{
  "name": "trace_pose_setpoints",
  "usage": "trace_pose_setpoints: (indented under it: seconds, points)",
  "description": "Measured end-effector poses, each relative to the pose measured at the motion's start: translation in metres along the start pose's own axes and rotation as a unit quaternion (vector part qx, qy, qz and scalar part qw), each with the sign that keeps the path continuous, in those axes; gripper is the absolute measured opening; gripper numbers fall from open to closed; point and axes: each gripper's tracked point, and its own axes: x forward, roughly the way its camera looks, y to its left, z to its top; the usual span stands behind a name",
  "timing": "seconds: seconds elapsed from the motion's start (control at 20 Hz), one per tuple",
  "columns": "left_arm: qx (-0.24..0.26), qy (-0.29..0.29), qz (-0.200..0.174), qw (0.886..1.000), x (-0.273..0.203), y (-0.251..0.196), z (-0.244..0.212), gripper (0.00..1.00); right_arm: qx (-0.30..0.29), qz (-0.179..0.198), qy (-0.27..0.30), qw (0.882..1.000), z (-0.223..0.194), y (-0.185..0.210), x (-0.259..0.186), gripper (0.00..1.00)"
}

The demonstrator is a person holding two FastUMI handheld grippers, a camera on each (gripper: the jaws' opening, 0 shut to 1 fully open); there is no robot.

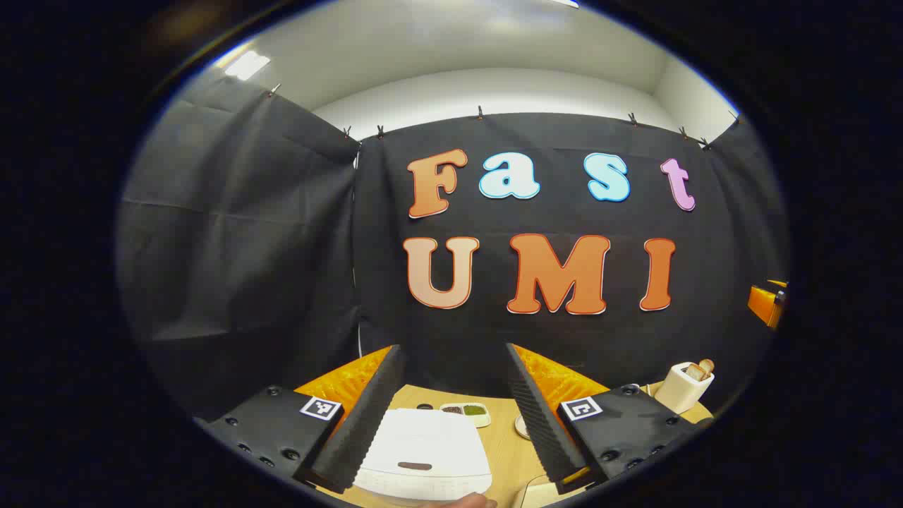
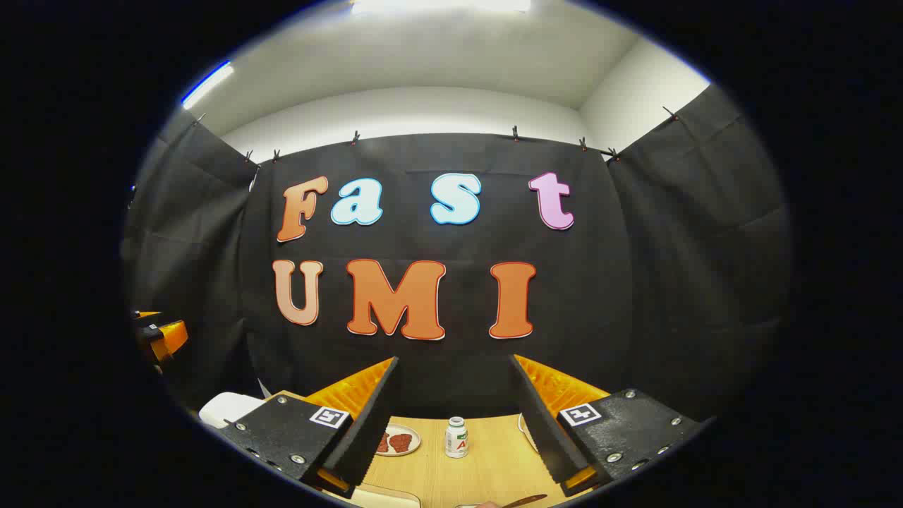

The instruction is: Close the left gripper, press the button to open the rice cooker; take a wooden spoon from the chopstick holder with the right hand, scoop a spoonful of rice and pour it into the rice cooker, then put the wooden spoon back into the chopstick holder.

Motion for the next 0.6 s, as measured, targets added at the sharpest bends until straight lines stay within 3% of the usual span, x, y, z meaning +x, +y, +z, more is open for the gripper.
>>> trace_pose_setpoints:
  seconds: [0.6]
  points:
    - [0.009,-0.012,-0.006,1.000,0.018,-0.005,0.011,0.97,-0.010,-0.011,0.004,1.000,-0.004,-0.013,0.008,0.93]
